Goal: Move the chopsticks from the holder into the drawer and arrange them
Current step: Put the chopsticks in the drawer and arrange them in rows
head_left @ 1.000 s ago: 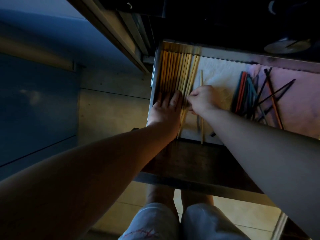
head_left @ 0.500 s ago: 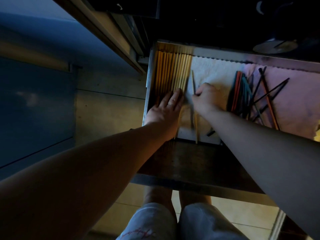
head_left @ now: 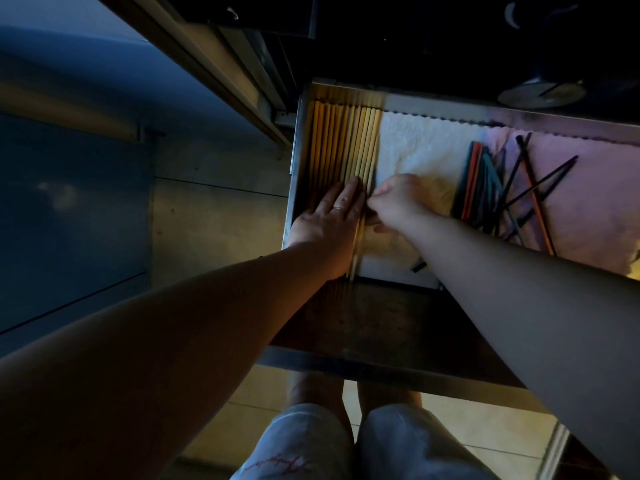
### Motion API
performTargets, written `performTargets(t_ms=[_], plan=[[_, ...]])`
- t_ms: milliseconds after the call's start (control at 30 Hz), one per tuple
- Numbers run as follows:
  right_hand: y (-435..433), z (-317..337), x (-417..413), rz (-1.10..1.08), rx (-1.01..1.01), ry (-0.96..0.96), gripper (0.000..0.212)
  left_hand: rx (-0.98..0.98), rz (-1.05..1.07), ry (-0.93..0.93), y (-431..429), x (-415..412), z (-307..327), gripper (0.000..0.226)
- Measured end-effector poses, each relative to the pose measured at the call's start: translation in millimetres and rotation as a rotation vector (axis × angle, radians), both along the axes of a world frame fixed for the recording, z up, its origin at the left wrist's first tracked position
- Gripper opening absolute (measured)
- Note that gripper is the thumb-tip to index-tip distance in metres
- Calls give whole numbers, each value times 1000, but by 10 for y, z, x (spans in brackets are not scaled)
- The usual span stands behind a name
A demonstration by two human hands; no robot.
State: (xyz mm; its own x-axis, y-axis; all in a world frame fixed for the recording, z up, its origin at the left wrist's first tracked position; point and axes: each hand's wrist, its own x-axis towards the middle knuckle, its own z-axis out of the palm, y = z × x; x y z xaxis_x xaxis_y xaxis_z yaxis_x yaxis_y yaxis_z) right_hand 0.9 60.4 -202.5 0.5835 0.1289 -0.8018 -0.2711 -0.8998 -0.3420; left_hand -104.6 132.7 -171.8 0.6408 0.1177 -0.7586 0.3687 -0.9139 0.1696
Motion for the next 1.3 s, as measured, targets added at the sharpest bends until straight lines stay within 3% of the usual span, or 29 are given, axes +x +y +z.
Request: performTargets(t_ms=[267, 600, 733, 933, 1300], plan=[[-95, 3, 11, -48, 42, -14, 15, 14, -18, -1, -12, -2, -21, 91], [-814, 222, 317, 66, 38, -253, 14, 51, -32, -115, -380, 193, -5, 77], [-1165, 274, 442, 72, 28, -304, 17, -54, 79, -176, -670, 395, 72, 61], [-1652, 249, 618, 70, 41, -310, 20, -220, 344, -125, -1122, 709, 81, 38], [-2192, 272, 808, 83, 36, -413, 26, -119, 418, -43, -1545, 1034, -119, 32]])
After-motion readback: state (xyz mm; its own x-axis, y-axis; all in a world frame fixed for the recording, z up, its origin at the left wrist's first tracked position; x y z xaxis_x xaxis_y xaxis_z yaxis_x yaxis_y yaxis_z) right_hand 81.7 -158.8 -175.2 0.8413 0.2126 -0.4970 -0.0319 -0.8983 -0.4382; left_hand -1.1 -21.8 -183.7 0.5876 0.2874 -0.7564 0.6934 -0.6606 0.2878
